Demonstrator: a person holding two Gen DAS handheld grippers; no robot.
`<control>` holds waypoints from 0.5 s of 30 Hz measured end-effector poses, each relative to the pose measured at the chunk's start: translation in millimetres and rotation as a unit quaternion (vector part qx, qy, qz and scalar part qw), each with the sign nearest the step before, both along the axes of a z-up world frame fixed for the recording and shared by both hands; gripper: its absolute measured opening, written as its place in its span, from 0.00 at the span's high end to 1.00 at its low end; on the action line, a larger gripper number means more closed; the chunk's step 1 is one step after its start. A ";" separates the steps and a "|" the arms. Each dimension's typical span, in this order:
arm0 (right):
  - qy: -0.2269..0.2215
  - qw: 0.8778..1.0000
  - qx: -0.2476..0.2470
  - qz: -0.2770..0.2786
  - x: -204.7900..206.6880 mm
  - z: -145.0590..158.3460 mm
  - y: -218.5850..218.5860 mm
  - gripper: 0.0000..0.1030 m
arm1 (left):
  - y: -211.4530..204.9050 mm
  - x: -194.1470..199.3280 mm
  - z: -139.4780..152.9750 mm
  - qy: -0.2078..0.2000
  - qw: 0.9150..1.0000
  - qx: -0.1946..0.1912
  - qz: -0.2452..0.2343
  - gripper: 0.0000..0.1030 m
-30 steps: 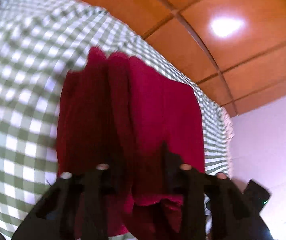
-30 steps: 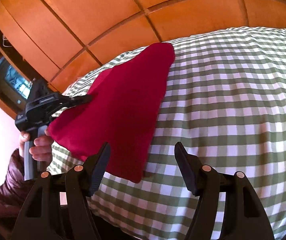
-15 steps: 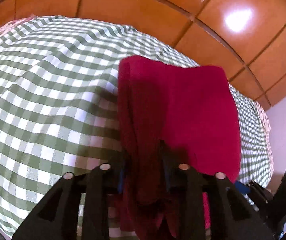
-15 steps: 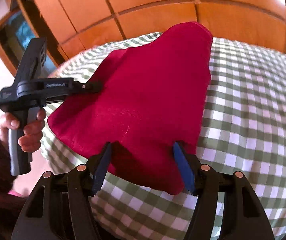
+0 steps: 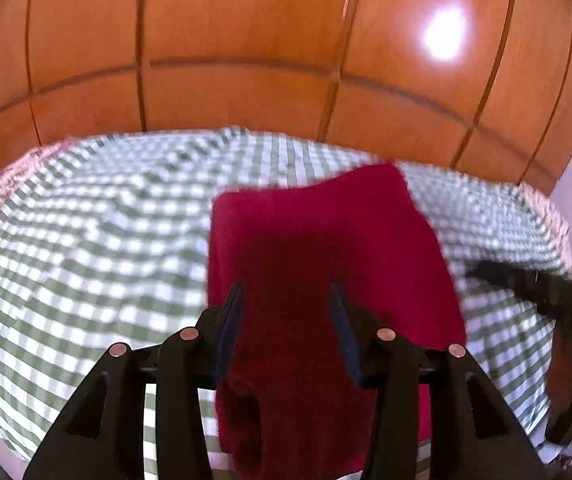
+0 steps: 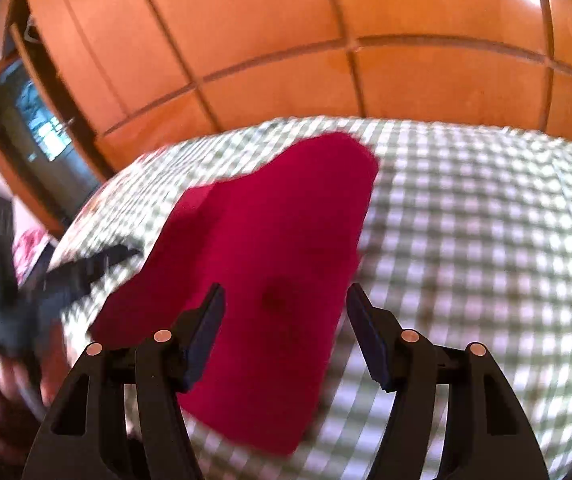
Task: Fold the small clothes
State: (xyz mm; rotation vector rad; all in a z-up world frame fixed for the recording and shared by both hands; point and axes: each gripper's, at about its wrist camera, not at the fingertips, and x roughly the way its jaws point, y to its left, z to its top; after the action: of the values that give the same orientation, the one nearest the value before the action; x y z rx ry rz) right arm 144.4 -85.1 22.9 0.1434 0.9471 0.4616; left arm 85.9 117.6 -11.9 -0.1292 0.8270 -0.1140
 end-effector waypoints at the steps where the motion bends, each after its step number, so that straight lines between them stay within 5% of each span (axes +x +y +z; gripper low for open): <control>1: -0.002 1.000 -0.001 -0.005 10.4 0.4 2.2 0.39 | -0.9 1.1 -5.2 0.009 1.000 -0.003 0.000 0.58; 9: 0.009 0.999 -0.052 -0.005 84.7 -25.7 39.0 0.39 | -8.8 -1.2 -19.4 0.012 0.999 0.030 0.006 0.58; 15: 0.035 0.996 -0.081 -0.008 96.4 -68.9 54.6 0.38 | -8.6 2.8 -28.3 0.009 0.999 0.039 0.004 0.57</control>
State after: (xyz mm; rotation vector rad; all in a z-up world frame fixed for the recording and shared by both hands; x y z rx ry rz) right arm 240.8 -30.4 -46.0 0.0196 1.0468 0.3653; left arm 88.8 109.1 -40.2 -0.0607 0.8482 -0.0730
